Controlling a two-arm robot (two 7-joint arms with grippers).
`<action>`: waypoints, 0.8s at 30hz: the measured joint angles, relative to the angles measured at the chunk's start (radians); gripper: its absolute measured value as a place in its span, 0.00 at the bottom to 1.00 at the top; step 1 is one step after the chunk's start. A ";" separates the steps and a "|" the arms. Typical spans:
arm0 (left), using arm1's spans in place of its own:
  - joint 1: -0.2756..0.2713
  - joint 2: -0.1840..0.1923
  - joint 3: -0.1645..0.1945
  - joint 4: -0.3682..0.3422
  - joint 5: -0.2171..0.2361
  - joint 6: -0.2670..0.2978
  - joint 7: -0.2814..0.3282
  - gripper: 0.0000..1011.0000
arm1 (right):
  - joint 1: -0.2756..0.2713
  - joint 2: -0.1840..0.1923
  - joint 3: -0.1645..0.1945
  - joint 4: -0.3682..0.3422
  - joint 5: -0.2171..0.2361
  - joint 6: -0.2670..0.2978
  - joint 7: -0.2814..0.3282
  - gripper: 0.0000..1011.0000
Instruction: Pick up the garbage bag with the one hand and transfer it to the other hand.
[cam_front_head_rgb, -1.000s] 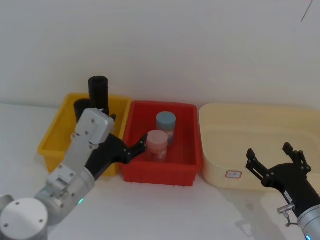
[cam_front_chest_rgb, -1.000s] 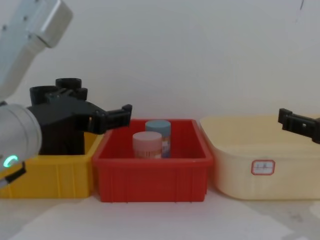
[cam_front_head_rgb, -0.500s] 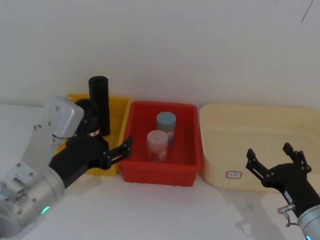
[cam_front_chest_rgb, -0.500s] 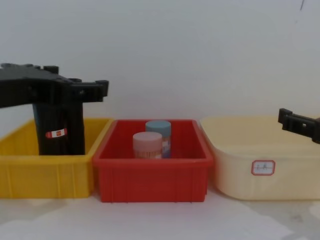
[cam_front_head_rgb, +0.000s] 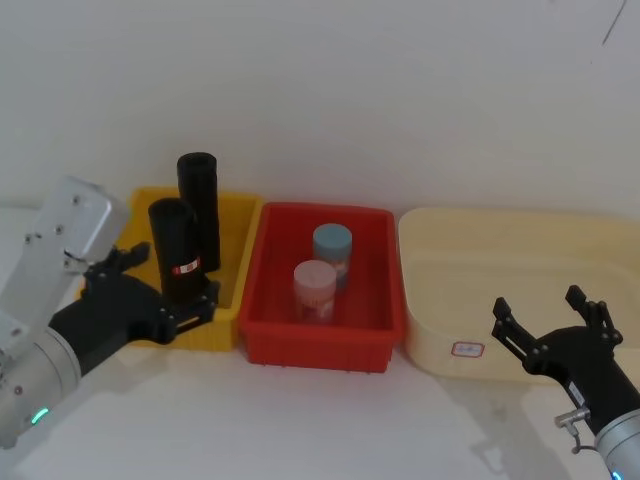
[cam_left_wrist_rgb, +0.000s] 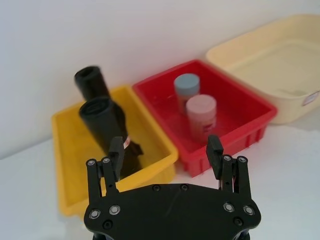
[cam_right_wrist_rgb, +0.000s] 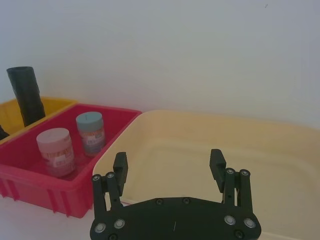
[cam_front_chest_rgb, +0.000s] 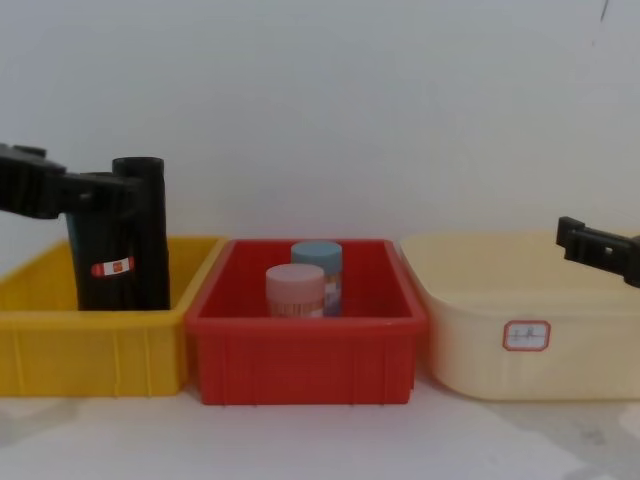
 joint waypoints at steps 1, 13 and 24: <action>-0.004 -0.002 -0.004 0.010 -0.001 0.009 0.005 0.99 | 0.000 0.000 0.000 0.000 0.000 0.000 0.000 0.99; -0.030 -0.037 -0.032 0.095 -0.016 0.024 0.022 0.99 | 0.000 0.000 0.000 0.000 0.000 0.000 0.000 0.99; -0.063 -0.080 -0.040 0.210 -0.032 -0.040 -0.008 0.99 | 0.000 0.000 0.000 0.000 0.000 0.000 0.000 0.99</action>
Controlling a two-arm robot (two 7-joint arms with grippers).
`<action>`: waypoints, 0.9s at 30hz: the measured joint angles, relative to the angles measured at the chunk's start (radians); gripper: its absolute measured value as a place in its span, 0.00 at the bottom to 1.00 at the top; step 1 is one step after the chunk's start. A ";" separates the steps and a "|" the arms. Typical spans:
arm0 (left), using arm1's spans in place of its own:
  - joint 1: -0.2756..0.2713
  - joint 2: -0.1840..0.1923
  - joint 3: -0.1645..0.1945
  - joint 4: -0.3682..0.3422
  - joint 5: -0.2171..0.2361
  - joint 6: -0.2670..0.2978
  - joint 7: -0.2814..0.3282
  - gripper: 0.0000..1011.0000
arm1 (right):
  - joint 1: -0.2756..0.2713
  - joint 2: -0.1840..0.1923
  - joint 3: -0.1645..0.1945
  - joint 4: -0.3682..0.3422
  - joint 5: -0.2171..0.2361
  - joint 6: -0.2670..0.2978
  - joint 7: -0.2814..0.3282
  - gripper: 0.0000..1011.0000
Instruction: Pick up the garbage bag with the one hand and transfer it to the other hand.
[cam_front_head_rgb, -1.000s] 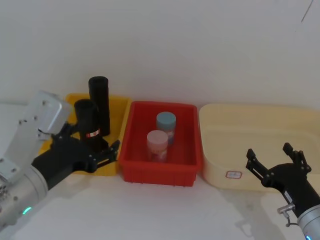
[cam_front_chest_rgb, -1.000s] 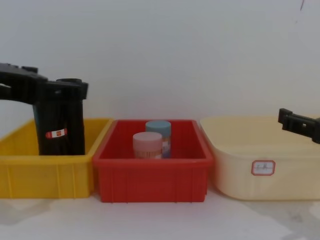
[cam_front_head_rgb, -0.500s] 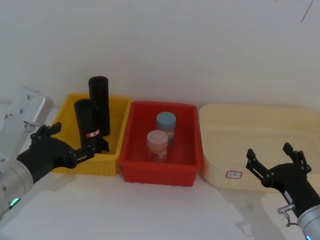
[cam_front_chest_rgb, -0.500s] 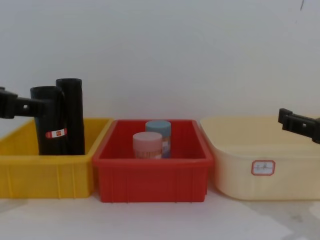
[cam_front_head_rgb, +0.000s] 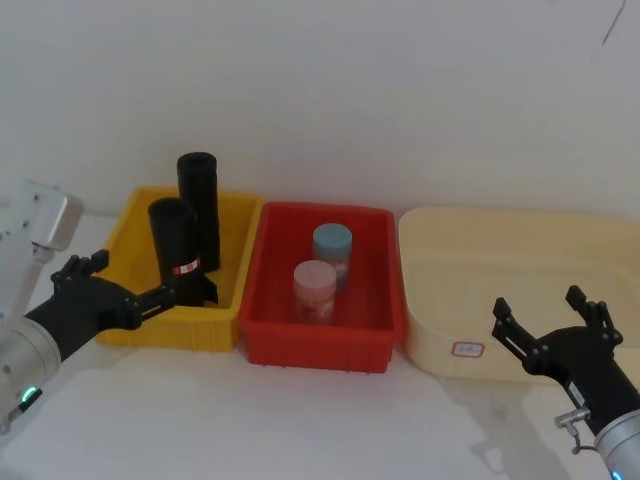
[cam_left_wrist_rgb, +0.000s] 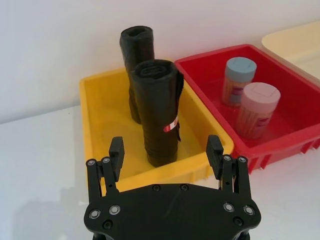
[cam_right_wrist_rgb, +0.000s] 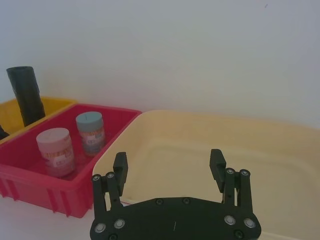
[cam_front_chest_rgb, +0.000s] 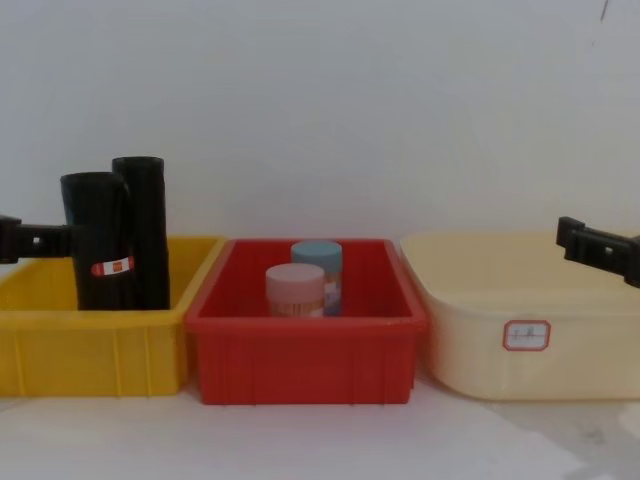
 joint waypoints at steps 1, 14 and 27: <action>-0.008 -0.006 0.000 0.017 -0.001 -0.007 -0.004 0.99 | 0.000 0.000 0.000 0.000 0.000 0.000 0.000 0.99; -0.073 -0.060 0.017 0.137 -0.004 -0.039 -0.018 0.99 | 0.000 0.000 0.000 0.000 0.000 0.000 0.000 0.99; -0.161 -0.117 0.063 0.246 0.022 -0.059 -0.033 0.99 | 0.000 0.000 0.000 0.000 0.000 0.000 0.000 0.99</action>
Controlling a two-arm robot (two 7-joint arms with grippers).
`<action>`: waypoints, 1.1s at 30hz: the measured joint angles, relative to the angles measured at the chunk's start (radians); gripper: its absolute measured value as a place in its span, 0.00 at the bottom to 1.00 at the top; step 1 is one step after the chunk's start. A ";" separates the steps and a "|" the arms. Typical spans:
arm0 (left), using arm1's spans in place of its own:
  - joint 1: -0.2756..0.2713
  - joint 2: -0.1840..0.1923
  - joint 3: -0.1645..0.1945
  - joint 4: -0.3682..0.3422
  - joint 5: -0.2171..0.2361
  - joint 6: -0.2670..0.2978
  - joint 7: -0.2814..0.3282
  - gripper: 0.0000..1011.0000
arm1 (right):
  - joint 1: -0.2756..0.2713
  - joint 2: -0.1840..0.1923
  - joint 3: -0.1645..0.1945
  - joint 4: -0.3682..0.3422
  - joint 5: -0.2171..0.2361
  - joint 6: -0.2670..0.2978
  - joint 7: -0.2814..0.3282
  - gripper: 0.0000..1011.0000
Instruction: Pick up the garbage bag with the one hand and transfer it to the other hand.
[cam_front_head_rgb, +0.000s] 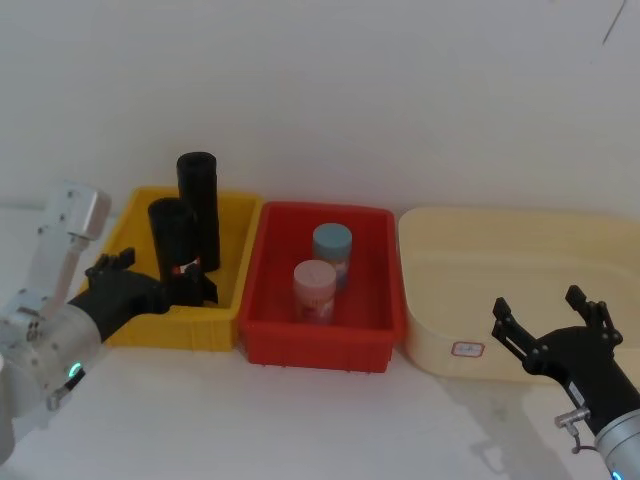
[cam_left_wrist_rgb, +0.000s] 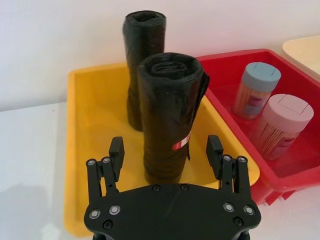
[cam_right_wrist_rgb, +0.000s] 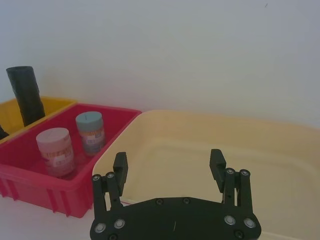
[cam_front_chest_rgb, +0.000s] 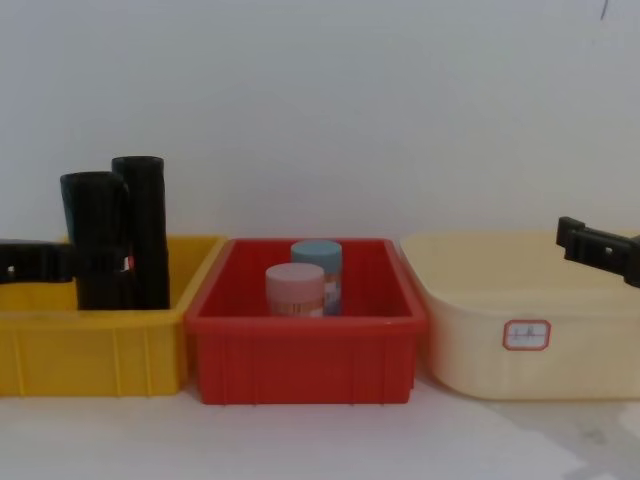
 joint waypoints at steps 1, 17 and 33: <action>-0.004 -0.002 0.003 0.005 0.001 0.000 -0.001 0.99 | 0.000 0.000 0.000 0.000 0.000 0.000 0.000 0.99; -0.068 -0.056 0.038 0.064 0.060 -0.003 0.039 0.99 | 0.000 0.000 0.000 0.000 0.000 0.000 0.000 0.99; -0.123 -0.102 0.069 0.131 0.123 -0.023 0.083 0.99 | 0.000 0.000 0.000 0.000 0.000 0.000 0.000 0.99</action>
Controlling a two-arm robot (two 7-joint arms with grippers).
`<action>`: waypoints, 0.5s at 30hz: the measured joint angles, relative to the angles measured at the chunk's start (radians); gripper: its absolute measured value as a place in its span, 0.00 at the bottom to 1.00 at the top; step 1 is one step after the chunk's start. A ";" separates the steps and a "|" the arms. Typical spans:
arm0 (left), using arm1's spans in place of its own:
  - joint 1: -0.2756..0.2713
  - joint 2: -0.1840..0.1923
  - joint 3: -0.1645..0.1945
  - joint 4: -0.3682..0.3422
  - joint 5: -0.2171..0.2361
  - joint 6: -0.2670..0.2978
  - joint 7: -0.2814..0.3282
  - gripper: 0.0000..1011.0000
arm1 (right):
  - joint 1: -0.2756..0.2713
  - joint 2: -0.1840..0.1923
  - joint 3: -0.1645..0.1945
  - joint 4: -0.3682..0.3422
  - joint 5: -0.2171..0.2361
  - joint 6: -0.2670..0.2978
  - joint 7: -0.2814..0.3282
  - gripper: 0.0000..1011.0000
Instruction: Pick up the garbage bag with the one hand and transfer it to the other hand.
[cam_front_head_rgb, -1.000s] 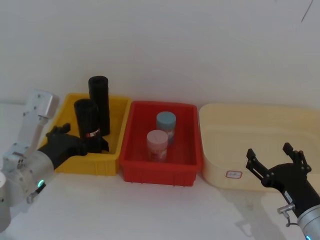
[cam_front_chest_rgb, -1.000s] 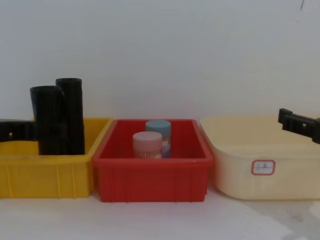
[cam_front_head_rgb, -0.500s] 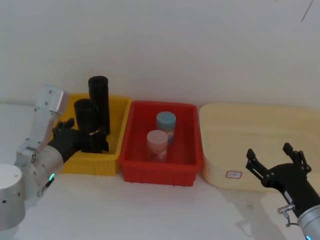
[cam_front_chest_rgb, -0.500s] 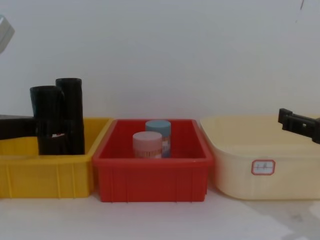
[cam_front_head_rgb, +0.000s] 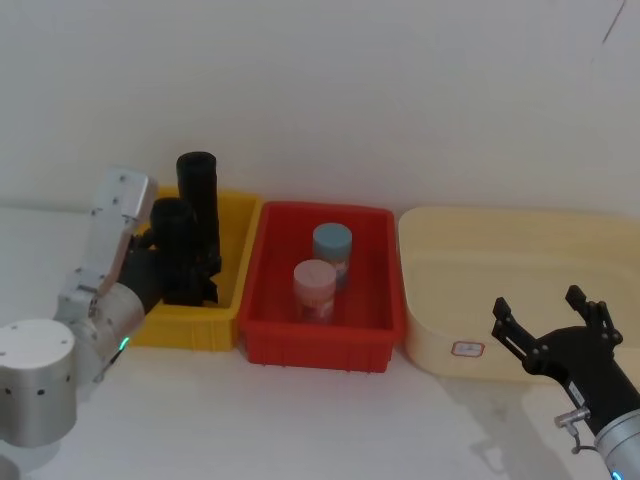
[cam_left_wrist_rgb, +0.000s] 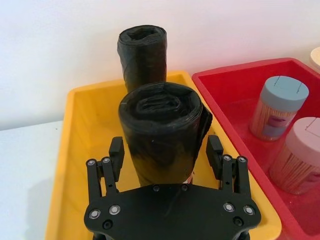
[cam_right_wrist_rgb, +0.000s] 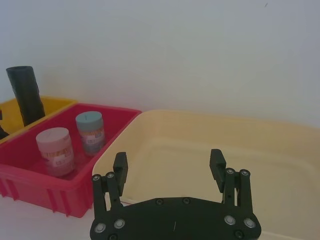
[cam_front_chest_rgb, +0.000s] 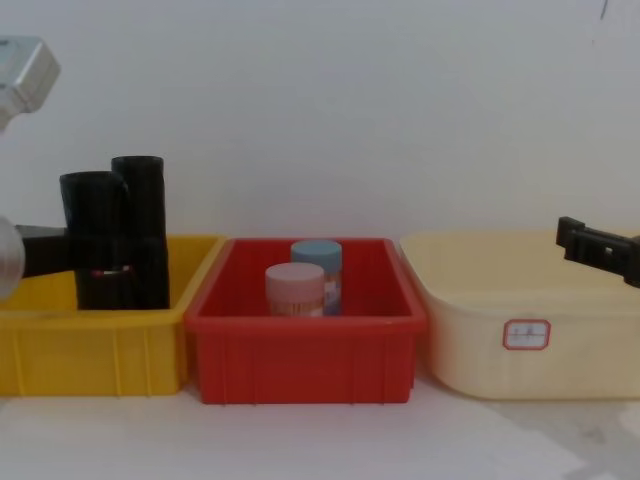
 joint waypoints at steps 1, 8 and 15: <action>-0.008 -0.005 0.004 0.012 0.004 -0.004 0.000 0.99 | 0.000 0.000 0.000 0.000 0.000 0.000 0.000 0.99; -0.032 -0.021 0.015 0.053 0.022 -0.019 0.000 0.99 | 0.000 0.000 0.000 0.000 0.000 0.000 0.000 0.99; -0.047 -0.031 0.023 0.079 0.032 -0.028 -0.001 0.99 | 0.000 0.000 0.000 0.000 0.000 0.000 0.000 0.99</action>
